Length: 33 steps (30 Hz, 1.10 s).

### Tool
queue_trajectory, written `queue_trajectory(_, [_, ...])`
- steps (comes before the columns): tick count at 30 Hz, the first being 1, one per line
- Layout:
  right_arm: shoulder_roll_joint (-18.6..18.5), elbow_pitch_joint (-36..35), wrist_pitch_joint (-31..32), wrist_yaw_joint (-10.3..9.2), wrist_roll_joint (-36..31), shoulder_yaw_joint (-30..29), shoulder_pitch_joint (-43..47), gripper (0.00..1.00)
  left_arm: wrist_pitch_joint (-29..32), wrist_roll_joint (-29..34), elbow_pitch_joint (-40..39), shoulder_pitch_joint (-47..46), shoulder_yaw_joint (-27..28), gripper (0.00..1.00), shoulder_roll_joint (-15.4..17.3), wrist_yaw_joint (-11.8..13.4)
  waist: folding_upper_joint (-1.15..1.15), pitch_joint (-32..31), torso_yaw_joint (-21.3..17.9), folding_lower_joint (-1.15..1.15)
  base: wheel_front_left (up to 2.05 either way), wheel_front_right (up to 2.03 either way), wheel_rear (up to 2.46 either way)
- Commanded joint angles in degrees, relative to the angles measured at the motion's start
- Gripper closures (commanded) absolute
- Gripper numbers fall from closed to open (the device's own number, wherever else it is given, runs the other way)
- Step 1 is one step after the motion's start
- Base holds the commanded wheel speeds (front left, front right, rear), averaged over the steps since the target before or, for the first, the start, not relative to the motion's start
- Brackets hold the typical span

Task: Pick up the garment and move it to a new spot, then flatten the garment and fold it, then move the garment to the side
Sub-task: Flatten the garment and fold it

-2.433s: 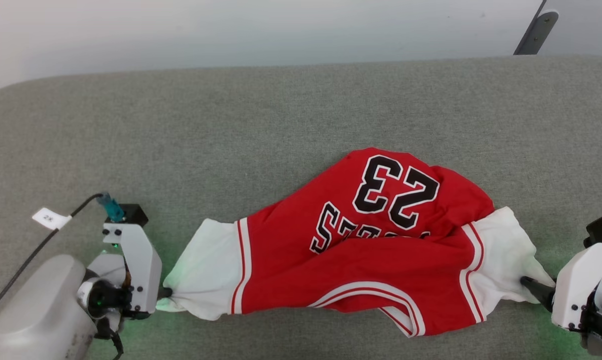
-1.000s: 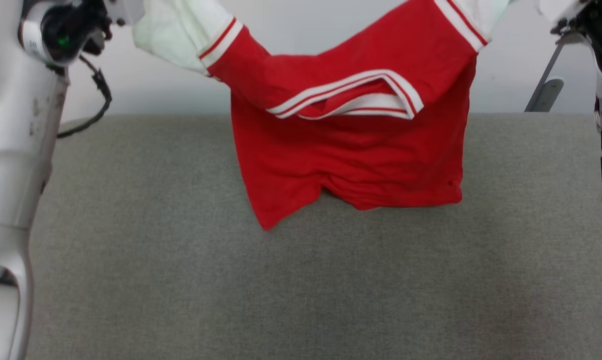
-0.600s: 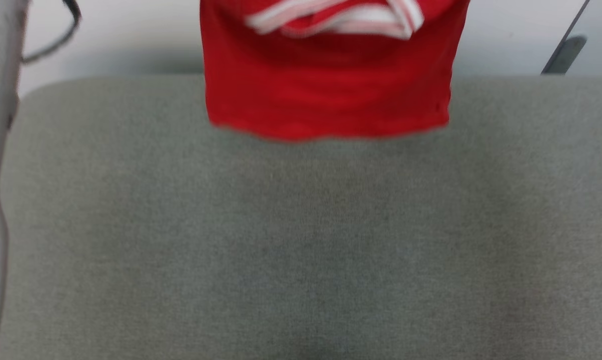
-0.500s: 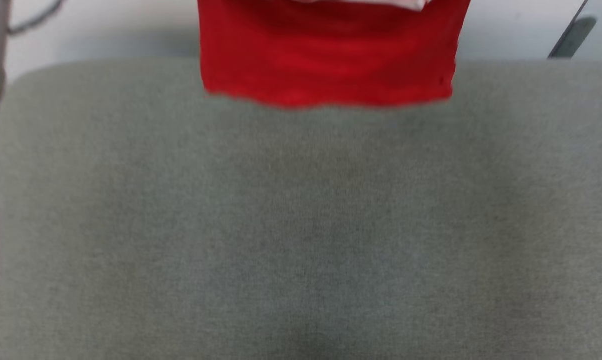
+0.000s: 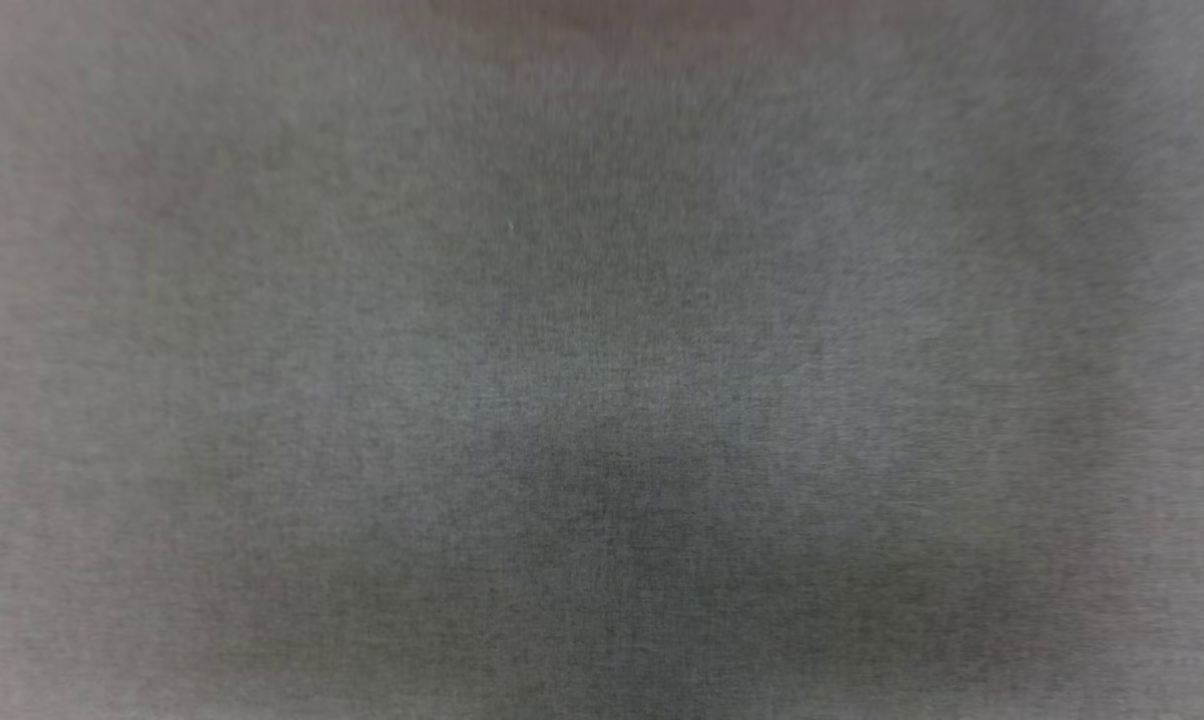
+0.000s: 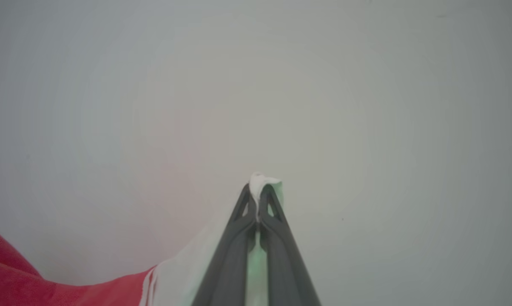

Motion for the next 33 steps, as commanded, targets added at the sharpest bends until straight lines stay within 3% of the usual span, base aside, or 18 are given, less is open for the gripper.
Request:
queue_trajectory(1, [0.24,-0.68,-0.24,-0.08,-0.98,-0.87,0.97,1.0,-1.17,0.28,0.88,-0.24,-0.1,1.0,0.06,-0.41,0.0,6.27,0.94,0.0,0.0,0.0,0.0])
queue_trajectory(9, [0.41,2.82,-0.3,-0.08,-0.77,2.31,7.4,1.0,-2.03,-1.41,7.19,4.92,-1.68,1.0,-1.07,-1.54,0.0,4.59,2.5,0.0,0.0,0.0,0.0])
queue_trajectory(14, [0.12,5.34,1.36,-0.08,6.56,8.42,12.55,1.0,1.83,-2.25,9.5,11.61,-4.19,1.0,-1.89,-1.86,0.0,0.49,3.12,0.0,0.0,0.0,0.0])
queue_trajectory(18, [-1.98,1.98,4.92,-0.08,14.89,13.86,19.17,1.0,6.94,-4.67,8.41,19.42,-6.7,1.0,-1.62,-1.9,0.0,-4.01,3.27,0.0,0.0,0.0,0.0])
queue_trajectory(26, [-11.42,-10.97,12.33,-0.08,30.02,22.34,36.57,1.0,13.72,-10.4,-1.04,37.61,-11.65,1.0,3.6,-1.91,0.0,-13.24,3.03,0.0,0.0,0.0,0.0])
queue_trajectory(33, [-18.32,-19.0,17.39,-0.08,36.35,24.12,48.14,1.0,16.82,-12.98,-9.93,49.51,-12.86,1.0,9.88,-1.63,0.0,-17.81,2.86,0.0,0.0,0.0,0.0])
